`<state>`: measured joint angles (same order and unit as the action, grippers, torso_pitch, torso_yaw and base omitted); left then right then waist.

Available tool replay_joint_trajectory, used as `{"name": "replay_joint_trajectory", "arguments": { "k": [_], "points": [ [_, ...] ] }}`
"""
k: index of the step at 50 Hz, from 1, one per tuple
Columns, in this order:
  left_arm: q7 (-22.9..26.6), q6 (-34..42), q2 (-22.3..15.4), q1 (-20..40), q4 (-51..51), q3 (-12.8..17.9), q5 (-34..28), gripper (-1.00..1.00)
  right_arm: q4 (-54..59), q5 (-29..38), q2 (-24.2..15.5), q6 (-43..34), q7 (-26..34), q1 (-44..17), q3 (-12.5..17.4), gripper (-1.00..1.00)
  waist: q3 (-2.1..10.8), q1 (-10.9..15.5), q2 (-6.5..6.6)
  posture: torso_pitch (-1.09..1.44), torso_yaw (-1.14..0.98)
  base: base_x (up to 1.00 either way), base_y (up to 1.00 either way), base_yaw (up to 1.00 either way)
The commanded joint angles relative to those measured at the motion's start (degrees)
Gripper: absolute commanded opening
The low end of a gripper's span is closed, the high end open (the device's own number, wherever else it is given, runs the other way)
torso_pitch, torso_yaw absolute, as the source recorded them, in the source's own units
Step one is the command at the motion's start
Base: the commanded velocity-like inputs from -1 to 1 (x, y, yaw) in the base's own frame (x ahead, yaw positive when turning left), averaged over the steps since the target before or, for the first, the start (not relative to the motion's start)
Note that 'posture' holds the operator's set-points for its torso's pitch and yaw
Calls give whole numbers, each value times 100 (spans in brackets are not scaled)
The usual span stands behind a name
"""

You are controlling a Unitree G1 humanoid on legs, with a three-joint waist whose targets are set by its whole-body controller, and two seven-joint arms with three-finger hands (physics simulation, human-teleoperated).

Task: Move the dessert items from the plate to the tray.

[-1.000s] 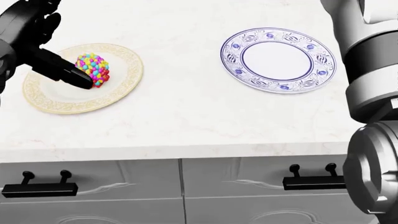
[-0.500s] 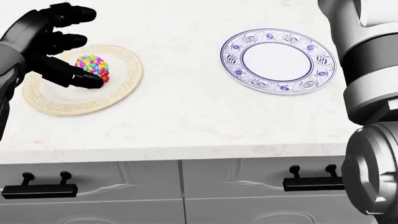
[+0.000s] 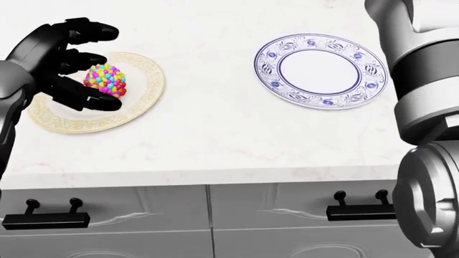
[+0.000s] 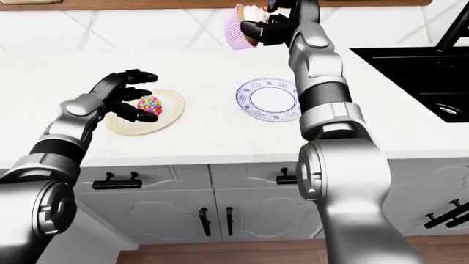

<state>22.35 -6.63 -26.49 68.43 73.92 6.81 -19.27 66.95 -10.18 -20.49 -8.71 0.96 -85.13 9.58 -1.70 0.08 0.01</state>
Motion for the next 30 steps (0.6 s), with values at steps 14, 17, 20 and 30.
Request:
{"name": "replay_joint_trajectory", "arguments": {
  "k": [14,17,20,30],
  "points": [
    [-81,-173,-79,201,-178,54,5,32,-206,-5,-46,211,1,-238,24,-100,202,-1,15,0,0,0,0,0],
    [-98,-172,-75,199,-179,55,-1,25,-207,-4,-40,220,-6,-230,22,-100,203,0,15,0,0,0,0,0],
    [-110,-168,-67,198,-177,57,-3,24,-202,-3,-38,226,-1,-225,21,-100,204,0,16,0,0,0,0,0],
    [-189,-264,-32,128,-172,0,-119,14,-205,-24,-40,218,22,-226,30,-100,208,-2,15,0,0,0,0,0]
  ]
}}
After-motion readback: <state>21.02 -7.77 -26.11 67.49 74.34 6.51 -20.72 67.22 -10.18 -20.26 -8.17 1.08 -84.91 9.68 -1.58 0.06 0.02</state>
